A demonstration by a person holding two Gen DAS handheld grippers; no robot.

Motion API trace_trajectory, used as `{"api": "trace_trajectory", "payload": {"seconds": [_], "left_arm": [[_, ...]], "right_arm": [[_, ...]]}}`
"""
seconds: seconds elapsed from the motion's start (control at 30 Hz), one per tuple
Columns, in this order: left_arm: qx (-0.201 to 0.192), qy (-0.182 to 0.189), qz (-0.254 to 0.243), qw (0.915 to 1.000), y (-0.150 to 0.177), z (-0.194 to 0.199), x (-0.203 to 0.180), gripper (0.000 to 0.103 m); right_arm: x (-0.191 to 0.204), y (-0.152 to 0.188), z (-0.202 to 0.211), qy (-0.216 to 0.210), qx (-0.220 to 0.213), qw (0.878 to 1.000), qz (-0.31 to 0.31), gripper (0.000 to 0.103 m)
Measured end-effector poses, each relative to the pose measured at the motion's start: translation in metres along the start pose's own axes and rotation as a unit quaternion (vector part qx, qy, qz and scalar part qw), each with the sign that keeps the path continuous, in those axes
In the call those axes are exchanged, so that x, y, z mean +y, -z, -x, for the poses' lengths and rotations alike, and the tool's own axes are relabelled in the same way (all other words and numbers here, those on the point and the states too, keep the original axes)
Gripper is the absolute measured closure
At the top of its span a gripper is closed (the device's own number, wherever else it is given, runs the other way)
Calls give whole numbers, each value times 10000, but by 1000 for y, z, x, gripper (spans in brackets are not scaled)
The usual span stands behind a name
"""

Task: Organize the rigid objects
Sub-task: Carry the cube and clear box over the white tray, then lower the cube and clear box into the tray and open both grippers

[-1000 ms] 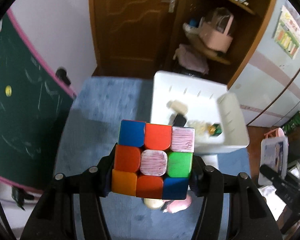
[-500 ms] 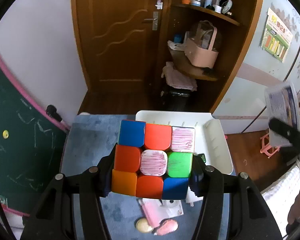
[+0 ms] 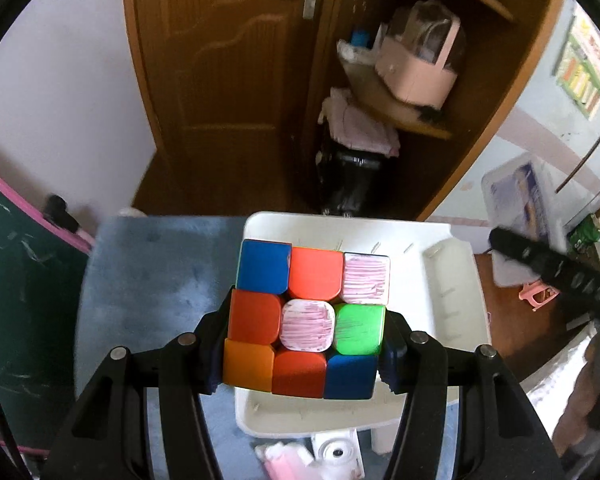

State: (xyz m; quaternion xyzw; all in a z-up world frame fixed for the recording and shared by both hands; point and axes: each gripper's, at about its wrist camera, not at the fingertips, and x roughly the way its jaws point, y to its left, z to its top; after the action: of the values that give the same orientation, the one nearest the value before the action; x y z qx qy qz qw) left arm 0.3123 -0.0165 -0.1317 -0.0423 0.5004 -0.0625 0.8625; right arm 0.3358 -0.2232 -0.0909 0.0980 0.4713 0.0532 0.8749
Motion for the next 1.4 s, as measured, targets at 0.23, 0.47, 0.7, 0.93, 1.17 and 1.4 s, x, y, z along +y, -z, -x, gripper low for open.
{"api": "trace_trajectory", "payload": {"seconds": [0.23, 0.47, 0.7, 0.93, 1.17, 1.4], "left_arm": [[686, -68, -262, 9973, 6, -79, -13, 42], [1113, -202, -535, 9921, 17, -125, -23, 42], [1285, -12, -335, 9911, 22, -129, -15, 42], [896, 75, -341, 9954, 14, -101, -19, 24], [641, -32, -434, 9970, 10, -73, -27, 24], [425, -80, -414, 9982, 12, -43, -35, 24]], "right_arm": [[-20, 19, -95, 463, 810, 9952, -279, 69], [-39, 39, -153, 655, 1374, 9876, -390, 69], [-49, 47, -177, 616, 1662, 9828, -512, 69], [-50, 41, -174, 578, 1446, 9867, -468, 40], [-41, 38, -149, 481, 1216, 9909, -311, 39], [-30, 41, -111, 395, 1027, 9939, -114, 39]]}}
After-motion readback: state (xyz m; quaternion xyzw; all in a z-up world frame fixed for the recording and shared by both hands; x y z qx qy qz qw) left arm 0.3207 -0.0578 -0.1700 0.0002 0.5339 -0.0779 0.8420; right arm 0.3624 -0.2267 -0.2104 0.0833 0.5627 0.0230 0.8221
